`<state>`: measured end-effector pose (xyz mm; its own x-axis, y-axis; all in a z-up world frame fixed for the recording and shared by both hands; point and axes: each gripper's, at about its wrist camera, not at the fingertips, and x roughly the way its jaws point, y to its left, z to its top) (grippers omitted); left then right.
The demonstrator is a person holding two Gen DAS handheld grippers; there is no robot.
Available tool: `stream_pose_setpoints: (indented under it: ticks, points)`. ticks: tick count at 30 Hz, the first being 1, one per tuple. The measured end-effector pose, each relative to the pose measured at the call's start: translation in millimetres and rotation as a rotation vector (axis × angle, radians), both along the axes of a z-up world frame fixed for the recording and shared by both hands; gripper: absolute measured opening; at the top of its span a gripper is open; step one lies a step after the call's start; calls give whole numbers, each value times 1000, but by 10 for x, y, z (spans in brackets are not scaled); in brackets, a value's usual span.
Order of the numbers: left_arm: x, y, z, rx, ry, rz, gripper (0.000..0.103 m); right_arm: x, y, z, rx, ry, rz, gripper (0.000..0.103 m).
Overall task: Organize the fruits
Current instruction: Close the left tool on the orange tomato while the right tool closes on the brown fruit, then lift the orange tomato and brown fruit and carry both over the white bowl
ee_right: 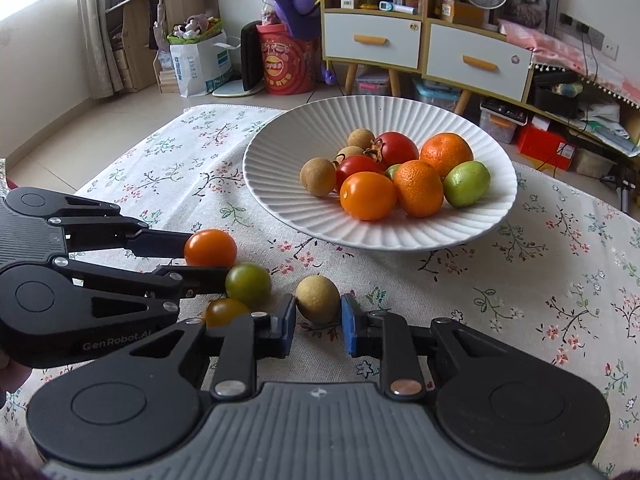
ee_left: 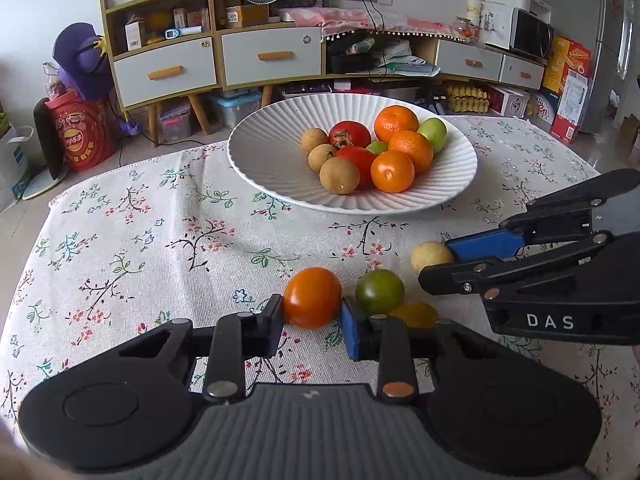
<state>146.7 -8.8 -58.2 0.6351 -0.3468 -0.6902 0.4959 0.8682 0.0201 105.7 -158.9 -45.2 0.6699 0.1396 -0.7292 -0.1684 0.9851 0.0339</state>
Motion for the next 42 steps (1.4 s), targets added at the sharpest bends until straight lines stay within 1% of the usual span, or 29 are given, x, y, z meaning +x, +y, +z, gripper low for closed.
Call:
stream_pose_setpoints:
  ticks: [6, 15, 21, 25, 29, 35, 38, 42]
  points:
    - [18, 94, 54, -31, 17, 27, 25, -43, -87, 48, 18, -6, -23, 22]
    - [-14, 159, 169, -72, 10, 35, 25, -148, -211, 172, 36, -36, -39, 22]
    - [29, 124, 292, -116, 9, 58, 25, -119, -327, 262, 55, -65, -75, 22]
    - [74, 24, 376, -130, -9, 64, 25, -41, -382, 312, 75, -87, -109, 22]
    - [150, -75, 440, -146, -18, 85, 25, 27, -437, 336, 85, -105, -135, 22]
    - [316, -193, 479, -144, -27, 102, 25, 112, -567, 304, 93, -107, -167, 22]
    - [461, -248, 457, -143, -5, 115, 25, 143, -604, 293, 95, -108, -174, 22]
    - [594, -290, 357, -134, 26, 136, 25, 178, -628, 290, 105, -110, -179, 22]
